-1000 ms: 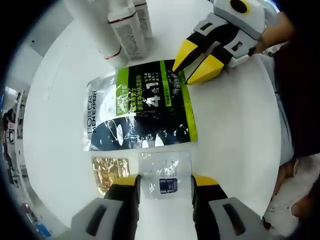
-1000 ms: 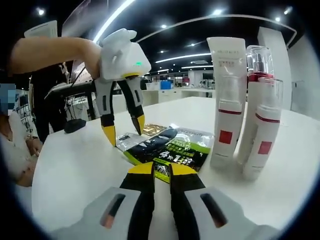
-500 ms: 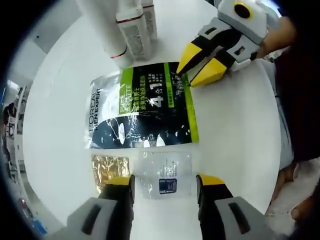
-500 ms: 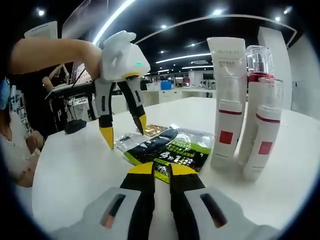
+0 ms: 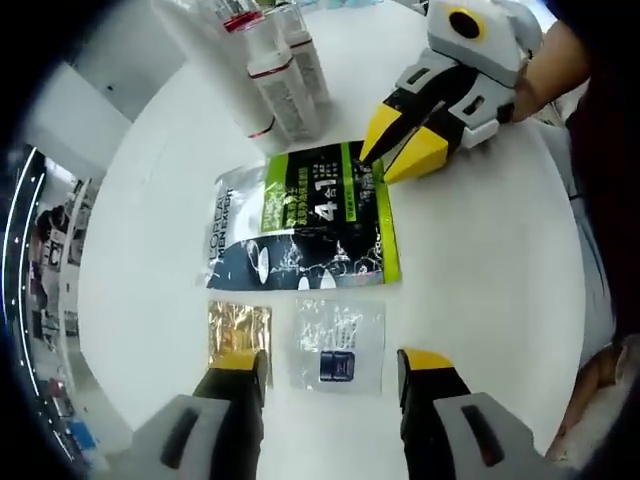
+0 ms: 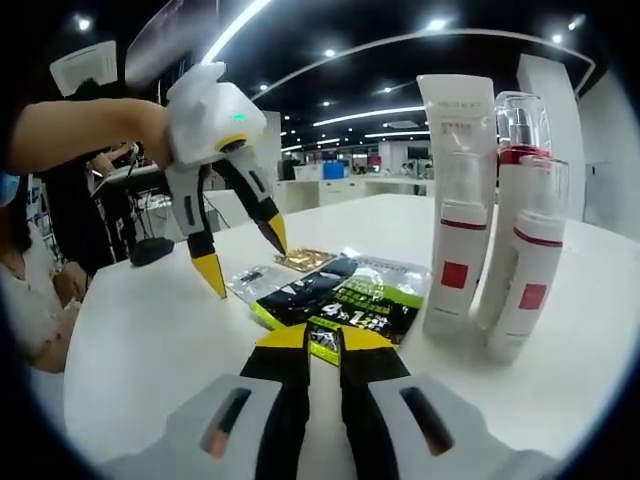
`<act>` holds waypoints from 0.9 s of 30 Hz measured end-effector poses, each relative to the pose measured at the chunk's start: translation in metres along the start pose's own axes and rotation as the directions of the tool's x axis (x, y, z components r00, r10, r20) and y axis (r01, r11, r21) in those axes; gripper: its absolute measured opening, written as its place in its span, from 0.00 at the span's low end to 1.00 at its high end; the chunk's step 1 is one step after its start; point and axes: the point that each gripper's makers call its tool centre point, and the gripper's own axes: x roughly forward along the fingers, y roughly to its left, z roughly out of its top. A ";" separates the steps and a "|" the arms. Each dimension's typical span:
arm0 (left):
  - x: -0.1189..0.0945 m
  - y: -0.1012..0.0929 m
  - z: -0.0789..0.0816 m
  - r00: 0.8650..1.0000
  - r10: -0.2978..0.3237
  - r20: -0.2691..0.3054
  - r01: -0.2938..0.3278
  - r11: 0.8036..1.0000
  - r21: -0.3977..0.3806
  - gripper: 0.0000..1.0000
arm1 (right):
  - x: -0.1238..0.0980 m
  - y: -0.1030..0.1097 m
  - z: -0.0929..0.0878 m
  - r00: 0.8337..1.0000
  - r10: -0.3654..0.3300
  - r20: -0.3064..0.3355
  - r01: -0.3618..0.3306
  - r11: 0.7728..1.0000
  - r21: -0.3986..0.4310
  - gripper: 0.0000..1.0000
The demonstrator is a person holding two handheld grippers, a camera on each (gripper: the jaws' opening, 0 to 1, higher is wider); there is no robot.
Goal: Arrange the skincare products in the storage area until every visible bottle or jar stands upright without overlapping.
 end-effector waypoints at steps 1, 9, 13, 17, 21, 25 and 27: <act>-0.001 -0.001 0.000 1.000 0.010 0.010 -0.010 1.000 -0.001 0.55 | 0.000 0.000 0.000 1.000 0.000 0.000 0.000 1.000 0.000 0.09; -0.004 -0.008 0.002 0.984 0.090 0.153 -0.070 0.988 -0.136 0.57 | 0.000 0.001 0.000 1.000 0.001 -0.004 -0.001 1.000 -0.003 0.09; -0.012 -0.010 0.011 0.942 0.183 0.281 -0.107 0.958 -0.267 0.62 | 0.000 0.000 0.000 1.000 -0.001 -0.002 0.001 1.000 0.000 0.09; -0.029 -0.009 0.011 0.881 0.300 0.366 -0.145 0.907 -0.395 0.62 | 0.000 0.000 0.000 1.000 -0.001 -0.001 0.001 1.000 0.000 0.10; -0.047 -0.022 0.019 0.783 0.387 0.487 -0.096 0.849 -0.519 0.61 | 0.000 0.000 0.001 1.000 -0.003 0.004 0.003 1.000 0.002 0.10; -0.059 -0.036 0.031 0.664 0.470 0.581 -0.008 0.782 -0.623 0.62 | 0.000 0.000 0.003 1.000 0.003 0.015 -0.003 1.000 0.013 0.12; -0.067 -0.041 0.039 0.566 0.525 0.635 0.097 0.723 -0.684 0.61 | -0.001 0.002 0.005 1.000 0.016 0.026 -0.017 1.000 0.016 0.15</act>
